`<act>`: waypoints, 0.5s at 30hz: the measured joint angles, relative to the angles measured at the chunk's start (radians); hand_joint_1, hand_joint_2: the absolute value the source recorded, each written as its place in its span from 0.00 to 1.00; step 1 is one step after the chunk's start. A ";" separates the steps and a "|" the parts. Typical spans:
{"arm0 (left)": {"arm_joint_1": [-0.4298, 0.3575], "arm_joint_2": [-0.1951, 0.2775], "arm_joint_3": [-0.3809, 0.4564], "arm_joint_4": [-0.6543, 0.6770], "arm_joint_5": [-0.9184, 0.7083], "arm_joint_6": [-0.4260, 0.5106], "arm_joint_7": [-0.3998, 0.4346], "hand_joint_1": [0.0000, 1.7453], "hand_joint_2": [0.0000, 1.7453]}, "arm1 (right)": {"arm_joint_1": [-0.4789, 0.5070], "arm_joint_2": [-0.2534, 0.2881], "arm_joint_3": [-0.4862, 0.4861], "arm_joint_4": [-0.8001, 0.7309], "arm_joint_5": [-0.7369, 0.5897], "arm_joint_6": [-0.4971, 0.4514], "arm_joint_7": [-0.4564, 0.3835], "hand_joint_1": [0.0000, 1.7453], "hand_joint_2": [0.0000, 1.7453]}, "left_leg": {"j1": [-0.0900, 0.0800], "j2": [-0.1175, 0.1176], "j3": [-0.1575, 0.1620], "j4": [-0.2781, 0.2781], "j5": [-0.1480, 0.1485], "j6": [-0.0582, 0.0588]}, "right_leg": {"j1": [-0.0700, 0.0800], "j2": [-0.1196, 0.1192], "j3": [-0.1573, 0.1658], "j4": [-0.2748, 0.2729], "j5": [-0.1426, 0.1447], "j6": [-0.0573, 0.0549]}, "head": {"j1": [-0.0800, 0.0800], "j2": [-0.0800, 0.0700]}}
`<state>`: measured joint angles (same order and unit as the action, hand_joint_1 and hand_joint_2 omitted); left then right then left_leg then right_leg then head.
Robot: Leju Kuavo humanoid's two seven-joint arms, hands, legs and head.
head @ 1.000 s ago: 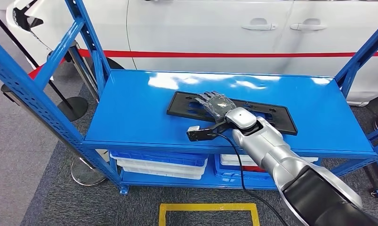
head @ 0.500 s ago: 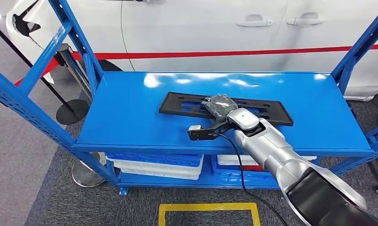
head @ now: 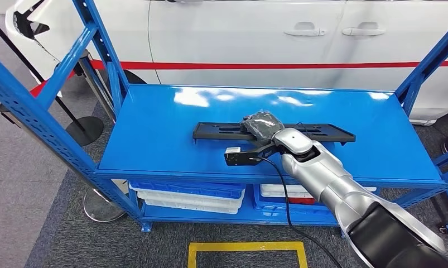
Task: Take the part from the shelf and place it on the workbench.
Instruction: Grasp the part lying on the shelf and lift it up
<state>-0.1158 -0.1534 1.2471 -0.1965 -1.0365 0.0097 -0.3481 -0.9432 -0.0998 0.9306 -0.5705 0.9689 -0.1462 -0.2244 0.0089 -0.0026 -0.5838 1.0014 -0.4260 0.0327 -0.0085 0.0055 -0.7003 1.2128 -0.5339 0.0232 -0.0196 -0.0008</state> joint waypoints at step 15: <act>-0.001 0.001 0.005 0.000 0.000 -0.001 -0.006 0.00 0.00 | 0.032 -0.020 0.023 -0.043 0.008 -0.066 0.032 1.00 1.00 | 0.002 -0.004 -0.080 0.190 -0.115 -0.054 | -0.010 -0.008 0.082 -0.183 0.104 -0.039 | -0.002 0.000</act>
<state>-0.1171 -0.1526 1.2520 -0.1965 -1.0366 0.0083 -0.3537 -0.9108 -0.1197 0.9533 -0.6140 0.9774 -0.2119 -0.1923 0.0111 -0.0061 -0.6643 1.1918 -0.5406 -0.0213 -0.0185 -0.0028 -0.6179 1.0301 -0.4295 -0.0161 -0.0216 -0.0008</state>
